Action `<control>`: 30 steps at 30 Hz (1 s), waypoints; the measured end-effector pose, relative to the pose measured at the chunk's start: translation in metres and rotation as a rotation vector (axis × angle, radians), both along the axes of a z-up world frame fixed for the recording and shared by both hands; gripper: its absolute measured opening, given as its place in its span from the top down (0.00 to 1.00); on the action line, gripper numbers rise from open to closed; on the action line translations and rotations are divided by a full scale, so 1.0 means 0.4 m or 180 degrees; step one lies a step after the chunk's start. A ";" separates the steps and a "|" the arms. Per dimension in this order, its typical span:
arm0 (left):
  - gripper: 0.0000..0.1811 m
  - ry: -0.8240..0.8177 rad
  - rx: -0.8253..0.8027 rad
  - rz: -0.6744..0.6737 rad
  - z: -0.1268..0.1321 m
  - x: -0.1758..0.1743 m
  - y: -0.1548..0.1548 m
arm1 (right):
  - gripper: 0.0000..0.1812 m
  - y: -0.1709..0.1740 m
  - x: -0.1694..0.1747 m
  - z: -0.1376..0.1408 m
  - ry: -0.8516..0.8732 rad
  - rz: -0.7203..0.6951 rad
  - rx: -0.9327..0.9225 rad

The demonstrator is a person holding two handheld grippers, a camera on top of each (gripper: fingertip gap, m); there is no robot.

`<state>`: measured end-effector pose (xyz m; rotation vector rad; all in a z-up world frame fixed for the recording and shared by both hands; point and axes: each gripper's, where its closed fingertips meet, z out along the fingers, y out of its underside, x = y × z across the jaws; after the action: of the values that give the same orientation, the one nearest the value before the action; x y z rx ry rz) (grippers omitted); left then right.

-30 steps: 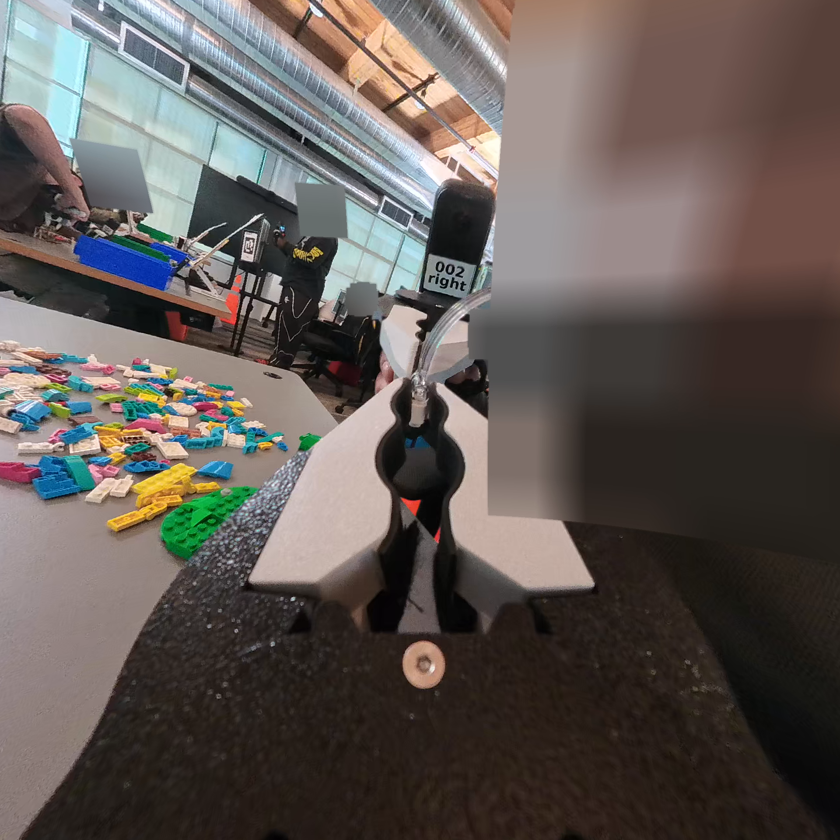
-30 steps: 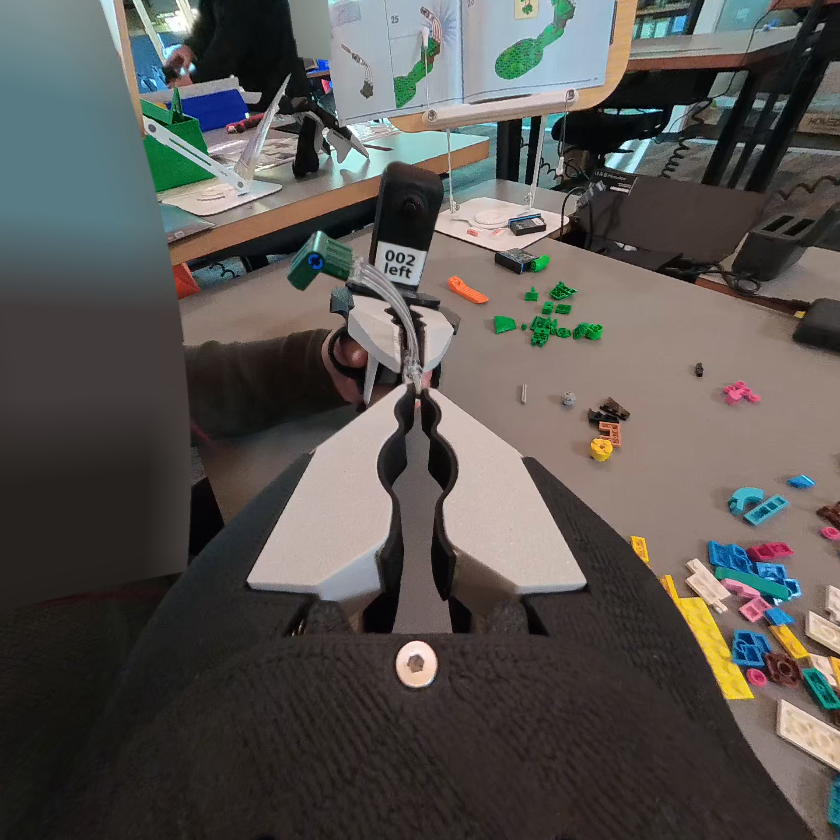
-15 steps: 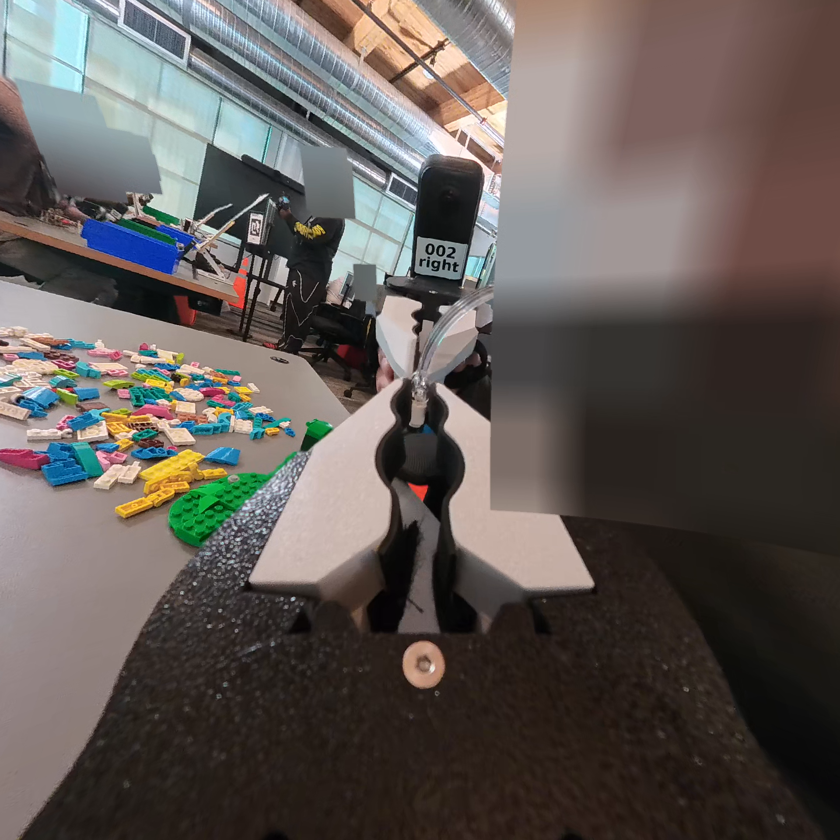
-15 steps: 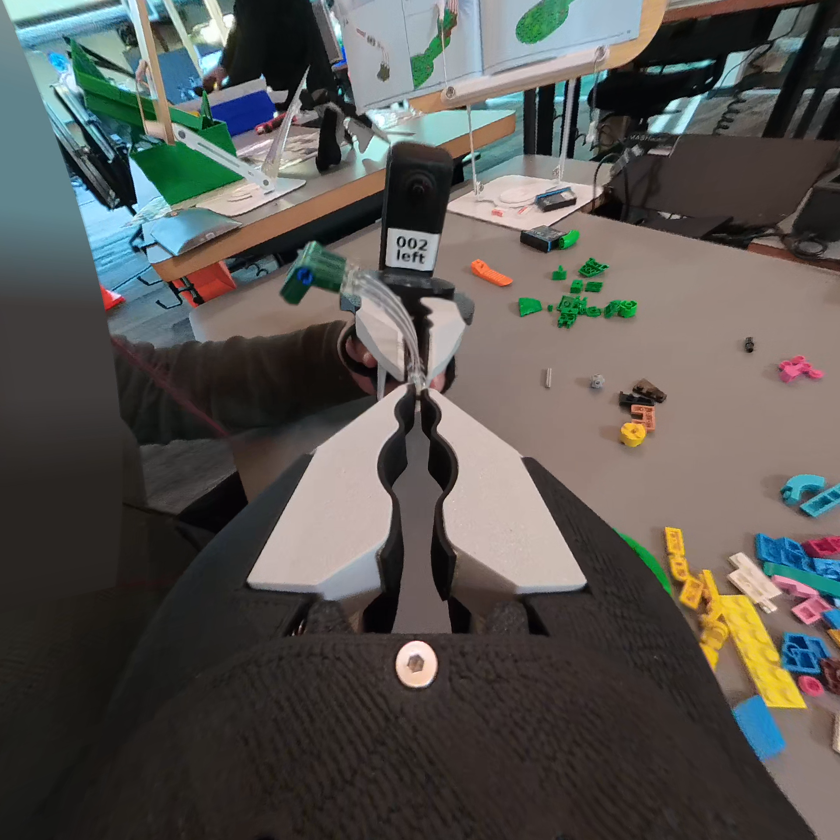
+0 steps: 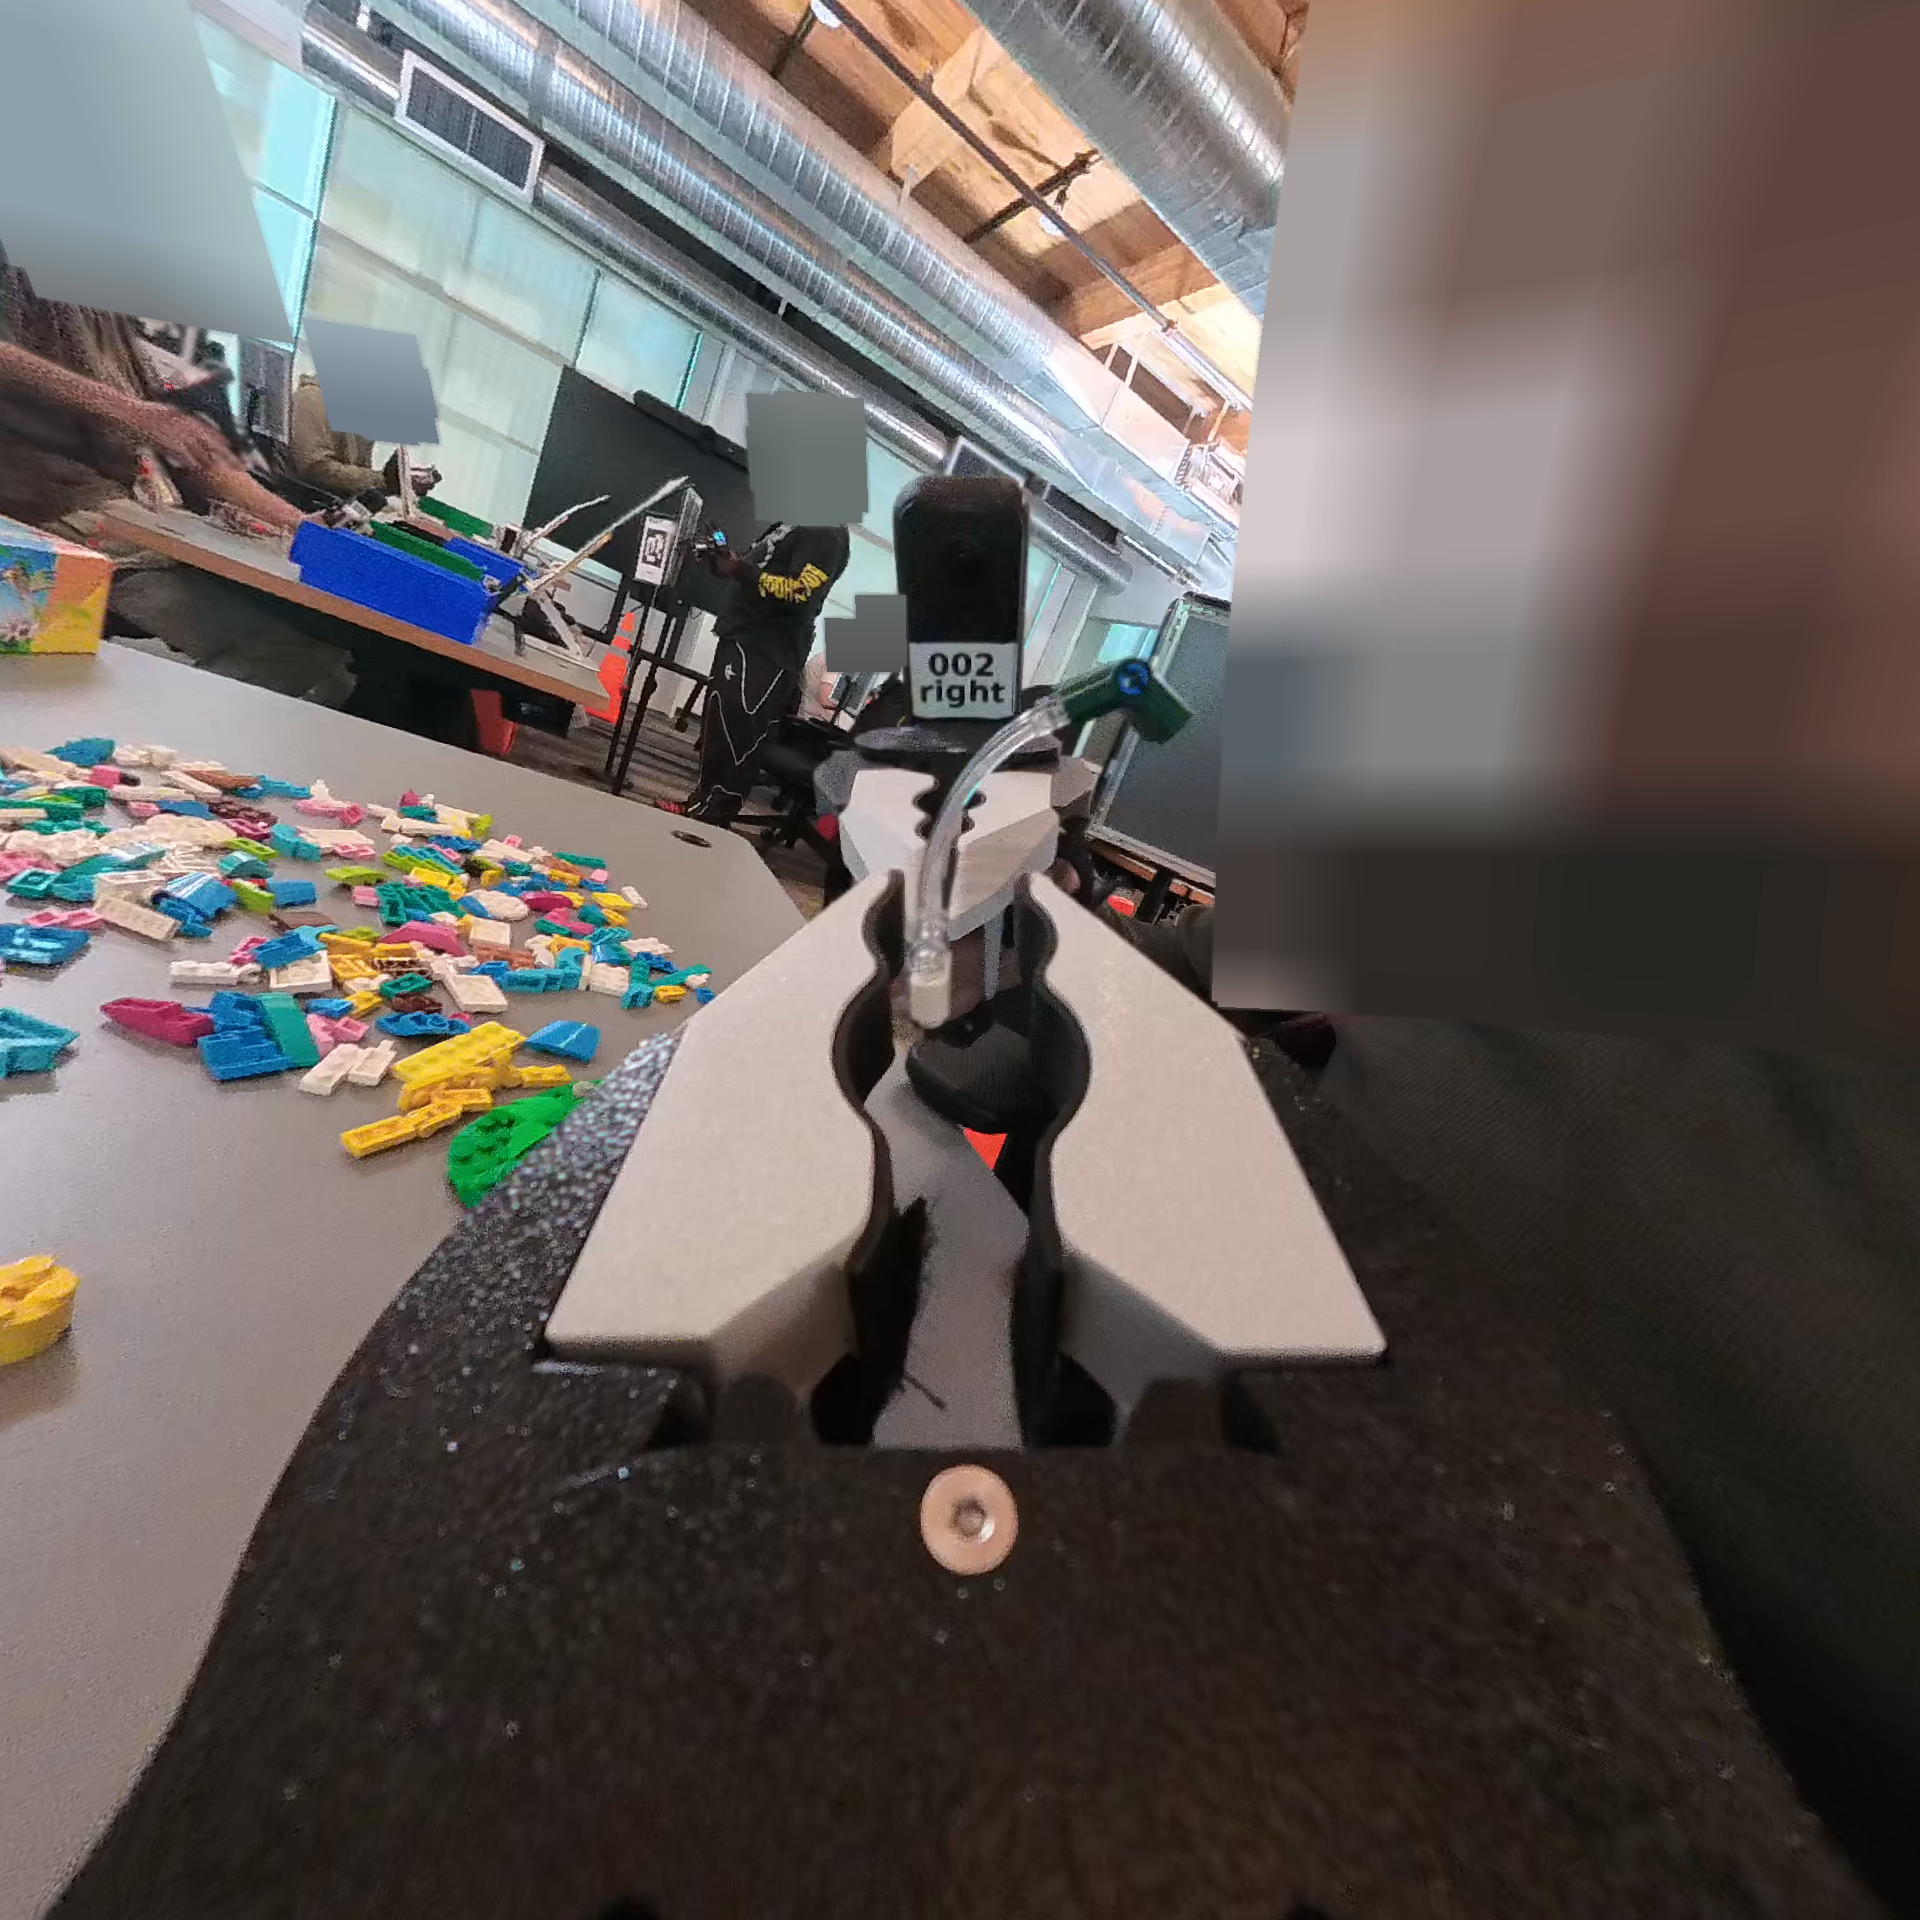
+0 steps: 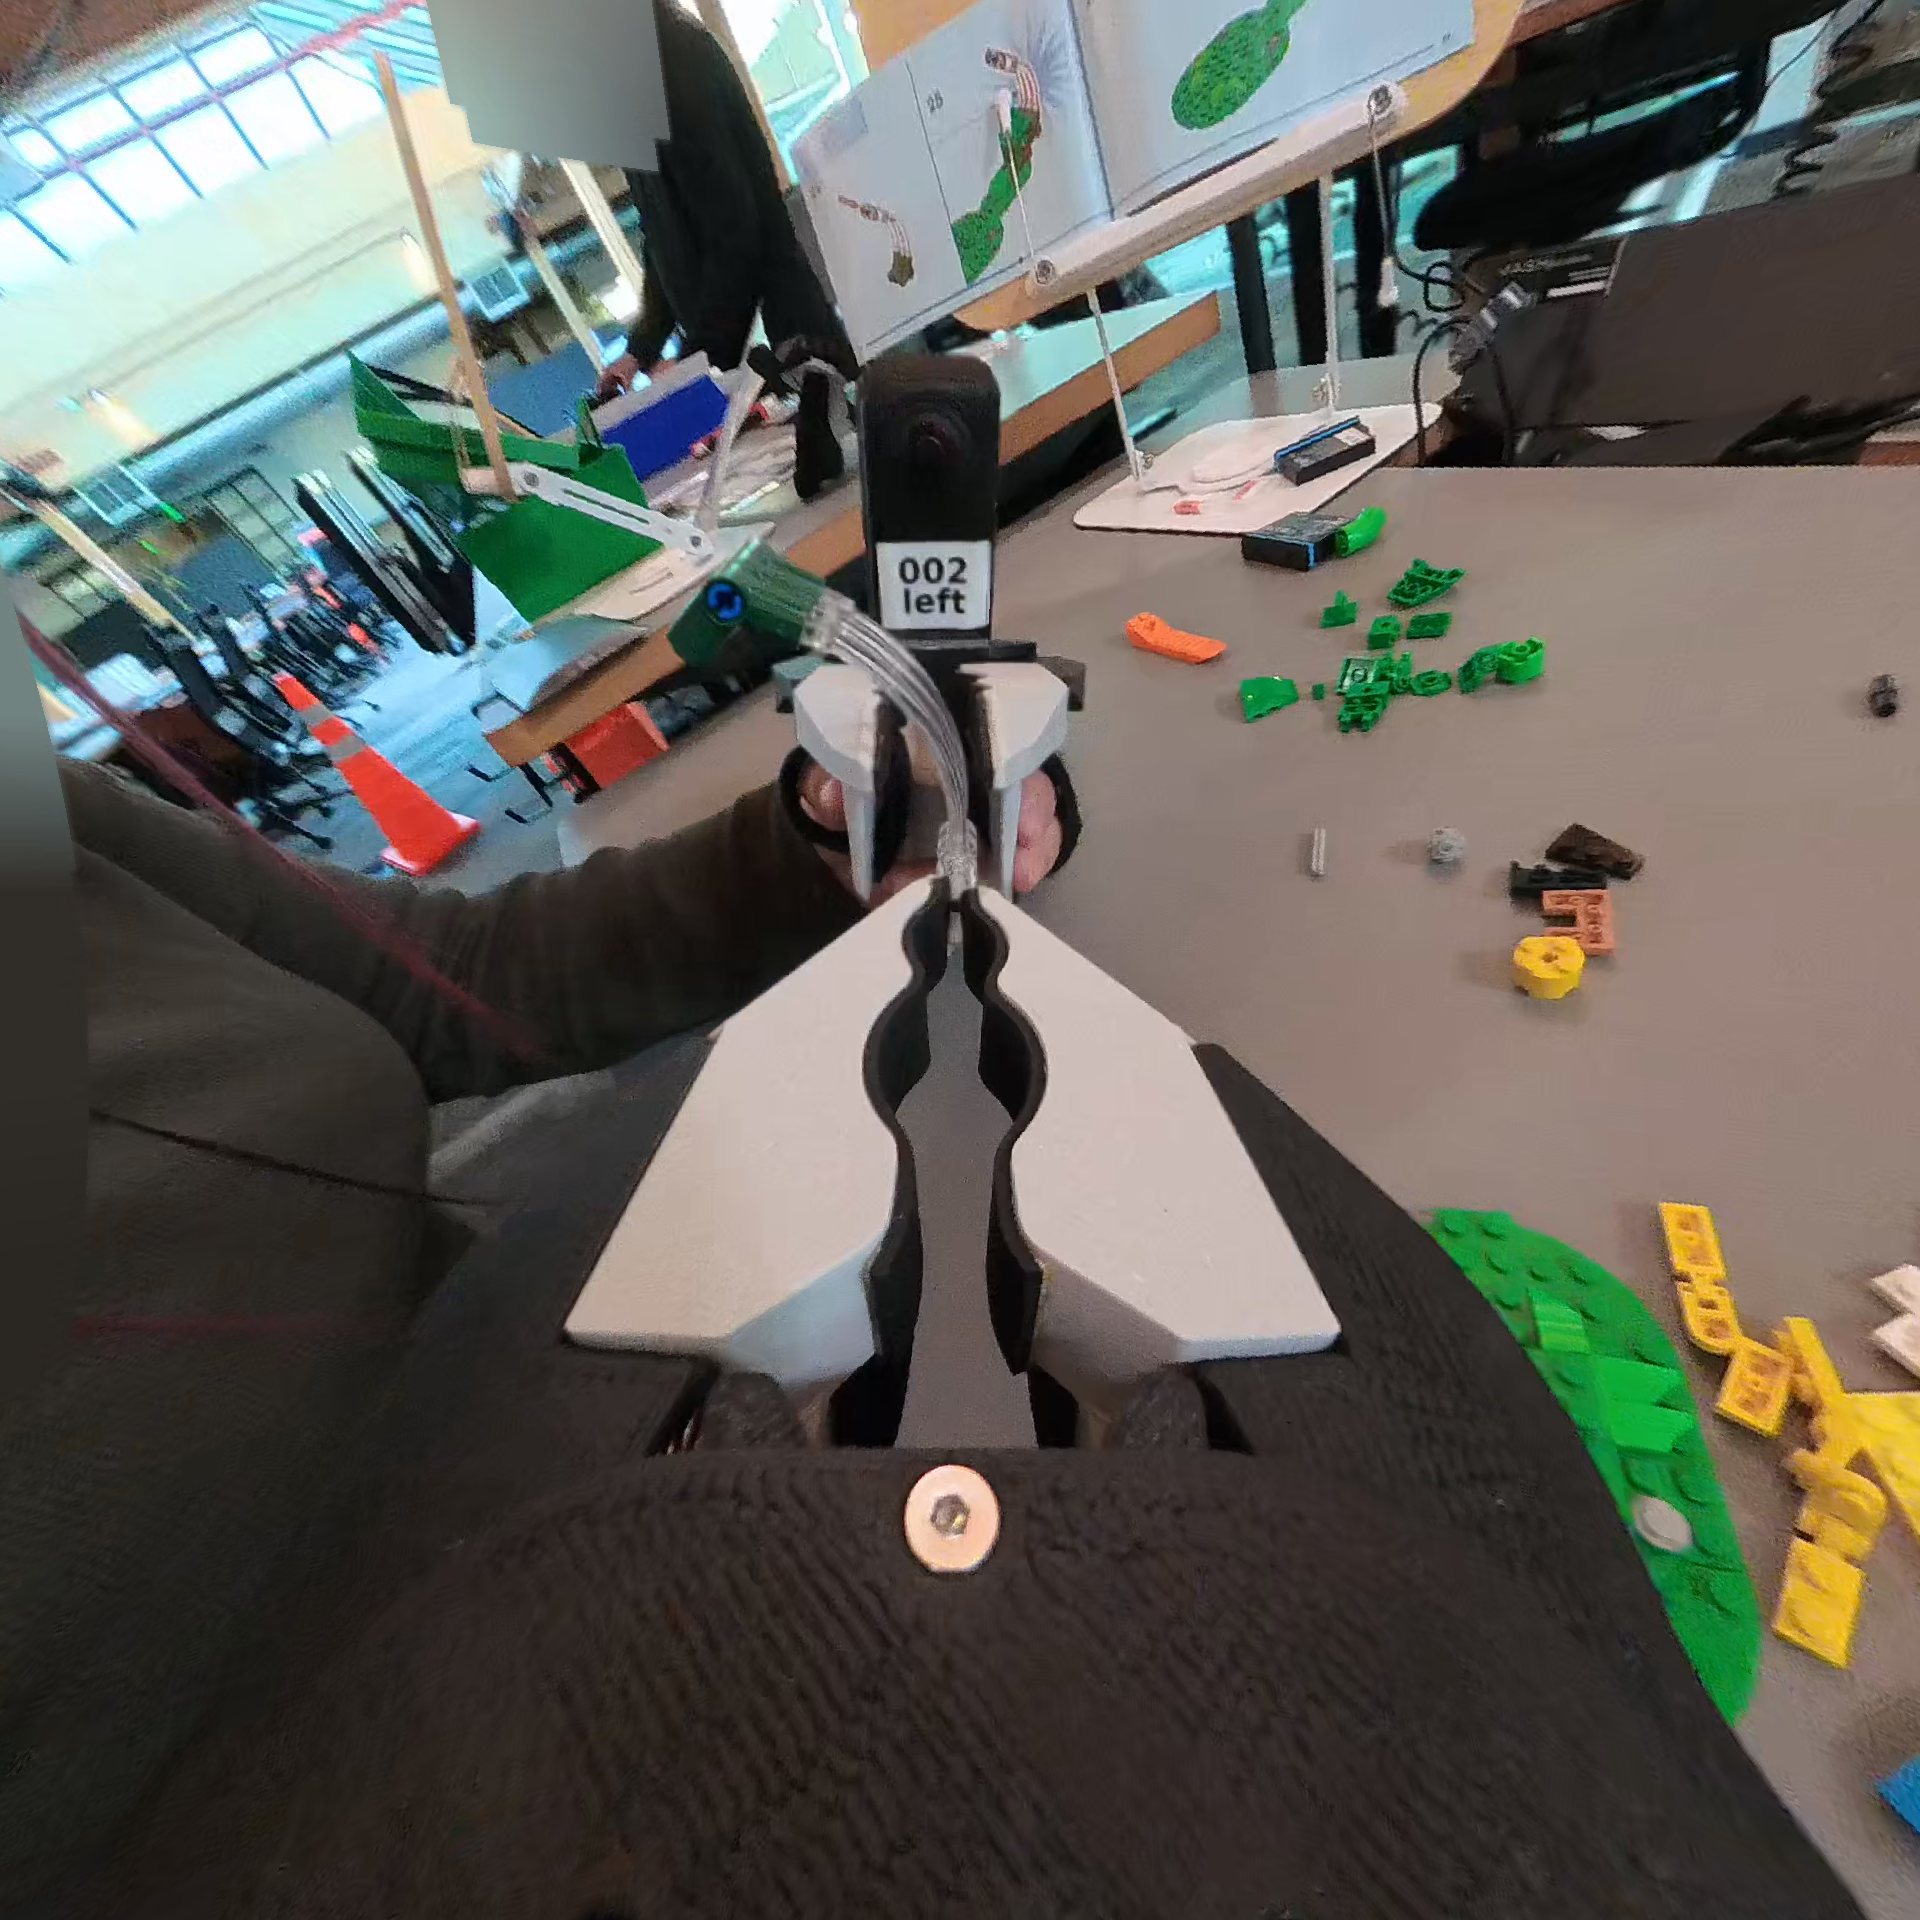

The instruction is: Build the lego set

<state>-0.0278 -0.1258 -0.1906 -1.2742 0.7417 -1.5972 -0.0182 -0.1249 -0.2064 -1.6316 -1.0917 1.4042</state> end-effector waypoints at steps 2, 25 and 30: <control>0.90 0.0119 -0.0043 0.0012 -0.018 0.000 0.005 | 1.00 0.003 0.002 0.005 0.0057 -0.0002 -0.0045; 0.98 0.0013 0.0097 -0.0091 -0.005 0.009 -0.013 | 1.00 -0.028 -0.004 0.004 0.0036 0.0237 -0.0101; 0.98 -0.0008 -0.0010 -0.0055 -0.006 0.007 -0.002 | 0.99 -0.001 -0.004 0.011 0.0161 0.0016 -0.0018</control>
<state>-0.0248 -0.1265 -0.1931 -1.2708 0.7508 -1.6141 -0.0196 -0.1254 -0.2019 -1.5896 -1.0643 1.4453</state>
